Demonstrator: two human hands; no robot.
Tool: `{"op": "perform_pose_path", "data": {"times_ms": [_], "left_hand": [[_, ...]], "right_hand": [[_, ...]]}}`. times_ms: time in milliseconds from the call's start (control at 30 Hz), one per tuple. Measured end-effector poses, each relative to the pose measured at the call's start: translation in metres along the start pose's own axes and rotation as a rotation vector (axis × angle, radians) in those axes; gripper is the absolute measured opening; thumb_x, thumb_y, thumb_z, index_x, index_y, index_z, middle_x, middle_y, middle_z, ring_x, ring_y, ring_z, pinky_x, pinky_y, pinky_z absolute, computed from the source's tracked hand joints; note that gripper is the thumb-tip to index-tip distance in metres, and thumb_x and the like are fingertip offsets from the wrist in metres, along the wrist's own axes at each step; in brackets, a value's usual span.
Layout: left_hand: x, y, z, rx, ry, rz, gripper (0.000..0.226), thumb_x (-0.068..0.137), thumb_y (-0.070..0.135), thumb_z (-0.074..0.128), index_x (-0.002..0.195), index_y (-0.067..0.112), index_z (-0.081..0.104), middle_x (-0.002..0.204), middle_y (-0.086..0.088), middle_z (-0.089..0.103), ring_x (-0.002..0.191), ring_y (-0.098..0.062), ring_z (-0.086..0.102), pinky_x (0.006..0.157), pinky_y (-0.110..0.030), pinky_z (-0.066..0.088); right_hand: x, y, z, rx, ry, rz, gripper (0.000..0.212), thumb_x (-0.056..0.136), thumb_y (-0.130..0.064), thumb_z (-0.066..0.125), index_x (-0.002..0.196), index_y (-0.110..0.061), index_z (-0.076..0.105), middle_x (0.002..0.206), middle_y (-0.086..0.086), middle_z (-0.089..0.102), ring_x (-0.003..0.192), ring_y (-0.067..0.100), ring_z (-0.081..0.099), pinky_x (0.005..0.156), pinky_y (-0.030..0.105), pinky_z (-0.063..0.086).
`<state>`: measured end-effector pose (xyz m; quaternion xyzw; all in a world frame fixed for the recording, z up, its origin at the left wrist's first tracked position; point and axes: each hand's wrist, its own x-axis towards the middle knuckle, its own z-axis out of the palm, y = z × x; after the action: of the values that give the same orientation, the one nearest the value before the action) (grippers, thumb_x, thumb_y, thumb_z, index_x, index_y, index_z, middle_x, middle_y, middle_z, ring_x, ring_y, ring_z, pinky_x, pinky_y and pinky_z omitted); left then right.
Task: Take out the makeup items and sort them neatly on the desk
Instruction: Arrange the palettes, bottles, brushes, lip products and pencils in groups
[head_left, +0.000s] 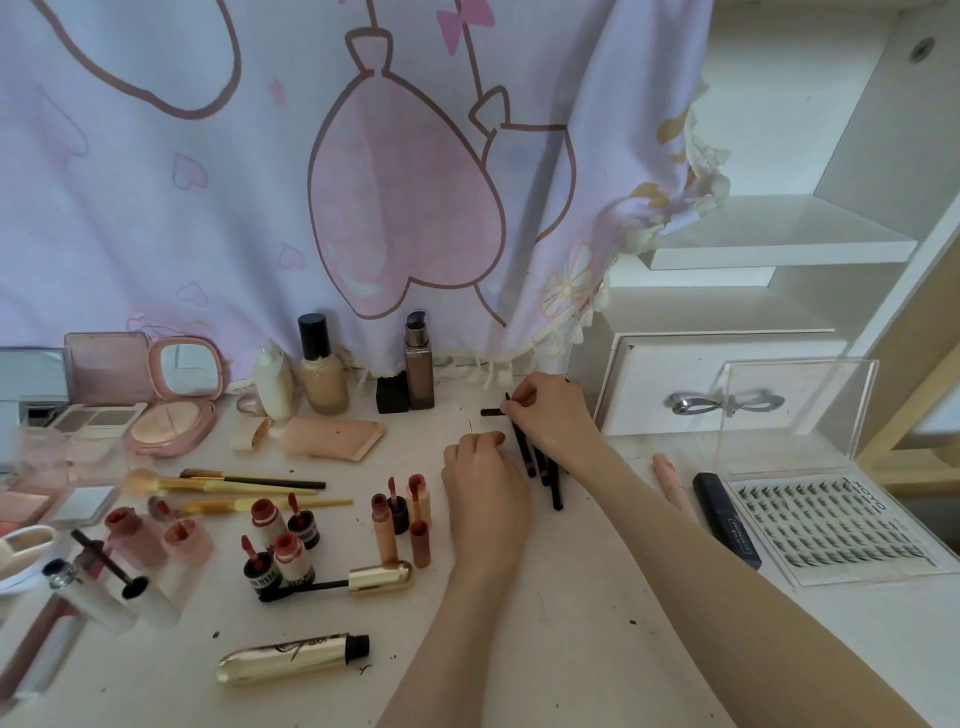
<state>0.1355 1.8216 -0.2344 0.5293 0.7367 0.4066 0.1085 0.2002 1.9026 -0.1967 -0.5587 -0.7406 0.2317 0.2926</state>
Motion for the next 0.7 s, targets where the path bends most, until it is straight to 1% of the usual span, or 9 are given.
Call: {"op": "perform_pose_path", "data": {"times_ms": [67,133,200,267,333,400,500,600,700], "left_hand": [[0.002,0.000,0.001,0.053,0.003,-0.007,0.039,0.093,0.005,0.036,0.131,0.009,0.046,0.130,-0.006,0.051,0.119,-0.020,0.038,0.097,-0.027,0.030],[0.003,0.000,0.003,0.134,-0.011,-0.003,0.045,0.094,0.009,0.034,0.139,0.011,0.034,0.138,-0.005,0.043,0.125,-0.021,0.033,0.099,-0.031,0.027],[0.004,0.001,0.005,0.201,-0.024,0.015,0.048,0.096,0.015,0.033,0.144,0.013,0.024,0.143,-0.004,0.037,0.127,-0.023,0.030,0.100,-0.034,0.025],[0.004,0.000,0.007,0.266,-0.045,0.049,0.044,0.099,0.021,0.028,0.142,0.014,0.028,0.142,-0.004,0.038,0.127,-0.022,0.031,0.100,-0.034,0.024],[0.004,0.000,0.008,0.311,-0.070,0.082,0.040,0.100,0.026,0.023,0.135,0.013,0.037,0.141,-0.002,0.040,0.127,-0.021,0.030,0.100,-0.034,0.022],[0.004,-0.001,0.010,0.331,-0.094,0.112,0.040,0.100,0.028,0.019,0.131,0.014,0.041,0.141,-0.001,0.040,0.129,-0.021,0.028,0.099,-0.035,0.019],[0.005,-0.001,0.014,0.352,-0.151,0.137,0.041,0.099,0.030,0.017,0.131,0.018,0.039,0.144,0.001,0.036,0.135,-0.021,0.020,0.102,-0.037,0.017],[0.009,-0.001,0.015,0.357,-0.171,0.104,0.047,0.099,0.032,0.016,0.142,0.018,0.028,0.150,0.002,0.029,0.138,-0.020,0.017,0.105,-0.039,0.015],[0.017,0.002,0.015,0.319,-0.138,0.108,0.045,0.098,0.030,0.018,0.140,0.020,0.030,0.143,0.003,0.037,0.129,-0.019,0.028,0.100,-0.039,0.020]], "right_hand": [[-0.003,0.001,-0.001,0.002,0.003,-0.008,0.027,0.089,-0.023,0.056,0.069,-0.005,0.060,0.065,0.001,0.057,0.064,0.014,0.052,0.065,0.026,0.043],[-0.007,0.003,-0.004,0.004,0.040,-0.016,0.043,0.093,-0.024,0.049,0.053,-0.010,0.043,0.050,0.000,0.044,0.050,0.011,0.040,0.055,0.025,0.036],[-0.013,0.005,-0.010,0.013,0.073,-0.025,0.045,0.094,-0.022,0.045,0.052,-0.012,0.036,0.047,-0.002,0.037,0.047,0.010,0.035,0.051,0.023,0.030],[-0.022,0.011,-0.015,-0.017,0.109,-0.052,0.041,0.095,-0.019,0.044,0.055,-0.011,0.041,0.051,0.000,0.041,0.050,0.013,0.038,0.053,0.023,0.030],[-0.034,0.018,-0.020,-0.067,0.149,-0.071,0.031,0.094,-0.016,0.043,0.068,-0.007,0.056,0.065,0.005,0.054,0.063,0.019,0.049,0.060,0.025,0.031],[-0.046,0.028,-0.019,-0.118,0.156,-0.080,0.025,0.095,-0.012,0.042,0.095,-0.004,0.066,0.093,0.010,0.063,0.087,0.023,0.056,0.070,0.022,0.033],[-0.063,0.040,-0.011,-0.189,0.102,-0.096,0.036,0.097,-0.013,0.038,0.128,-0.006,0.054,0.135,0.010,0.051,0.124,0.021,0.046,0.098,0.018,0.028],[-0.070,0.047,-0.005,-0.207,0.072,-0.120,0.040,0.100,-0.017,0.035,0.137,-0.006,0.043,0.149,0.010,0.034,0.137,0.019,0.030,0.107,0.015,0.014],[-0.072,0.050,-0.005,-0.228,0.083,-0.150,0.039,0.100,-0.017,0.033,0.136,-0.004,0.042,0.150,0.012,0.030,0.140,0.019,0.024,0.108,0.013,0.009]]}}
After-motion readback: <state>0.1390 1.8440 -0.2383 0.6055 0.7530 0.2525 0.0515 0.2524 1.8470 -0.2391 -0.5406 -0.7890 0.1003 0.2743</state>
